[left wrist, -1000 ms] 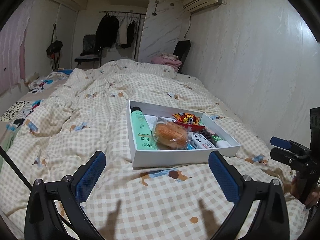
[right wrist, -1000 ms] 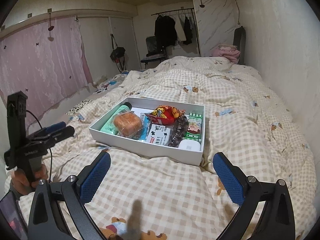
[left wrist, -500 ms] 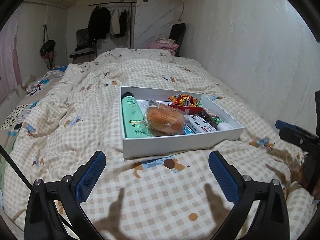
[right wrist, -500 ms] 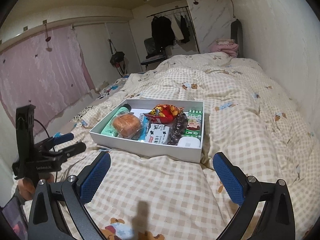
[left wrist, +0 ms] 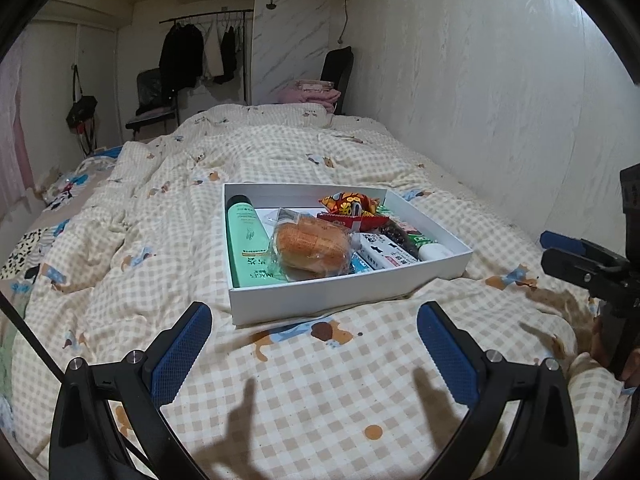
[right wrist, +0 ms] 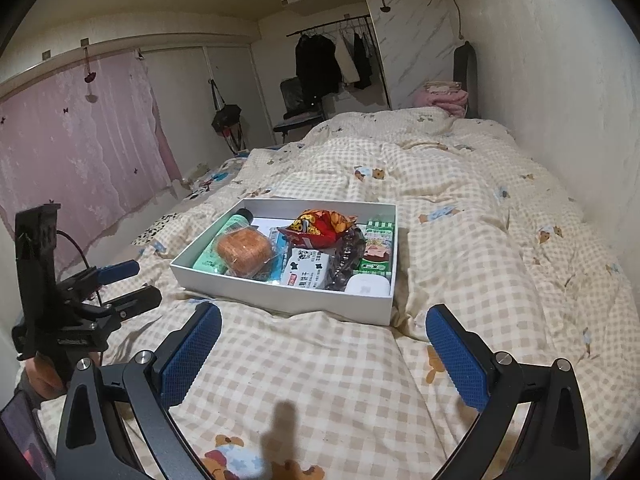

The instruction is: Organize objects

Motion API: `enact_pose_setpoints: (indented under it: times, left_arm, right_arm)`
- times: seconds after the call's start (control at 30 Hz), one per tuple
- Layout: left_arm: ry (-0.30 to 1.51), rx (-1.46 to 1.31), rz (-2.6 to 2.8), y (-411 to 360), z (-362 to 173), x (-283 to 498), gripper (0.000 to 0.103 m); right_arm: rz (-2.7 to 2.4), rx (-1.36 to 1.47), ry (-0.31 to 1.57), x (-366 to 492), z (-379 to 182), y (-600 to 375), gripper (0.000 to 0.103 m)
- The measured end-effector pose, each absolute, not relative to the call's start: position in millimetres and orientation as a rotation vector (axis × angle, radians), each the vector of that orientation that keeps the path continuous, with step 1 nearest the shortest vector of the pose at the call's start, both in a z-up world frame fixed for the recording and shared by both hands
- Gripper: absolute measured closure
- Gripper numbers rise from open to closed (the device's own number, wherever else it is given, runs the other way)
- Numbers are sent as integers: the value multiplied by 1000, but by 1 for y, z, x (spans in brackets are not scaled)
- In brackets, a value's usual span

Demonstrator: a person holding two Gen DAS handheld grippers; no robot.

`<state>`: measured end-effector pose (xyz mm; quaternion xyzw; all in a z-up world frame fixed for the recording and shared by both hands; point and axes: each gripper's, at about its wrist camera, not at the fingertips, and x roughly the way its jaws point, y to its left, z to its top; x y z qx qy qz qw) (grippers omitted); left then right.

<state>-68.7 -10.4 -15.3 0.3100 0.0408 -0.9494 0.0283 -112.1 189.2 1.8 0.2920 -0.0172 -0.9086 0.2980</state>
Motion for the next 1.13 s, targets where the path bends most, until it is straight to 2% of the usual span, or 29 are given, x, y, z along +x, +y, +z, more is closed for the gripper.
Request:
enact_pose_setpoints:
  times: [0.3, 0.73, 0.97, 1.13]
  left_arm:
    - [-44, 993, -2920, 9, -18, -72, 0]
    - [-126, 986, -2924, 19, -17, -70, 0]
    - [-110, 1005, -2935, 17, -17, -72, 0]
    - [56, 1028, -2952, 1, -14, -71, 0]
  right_arm:
    - [-2396, 801, -45, -116, -3, 188, 0]
    - [-2387, 815, -39, -117, -5, 187, 0]
    - [-2390, 814, -42, -117, -4, 188, 0]
    - [-2392, 807, -47, -116, -3, 188, 0]
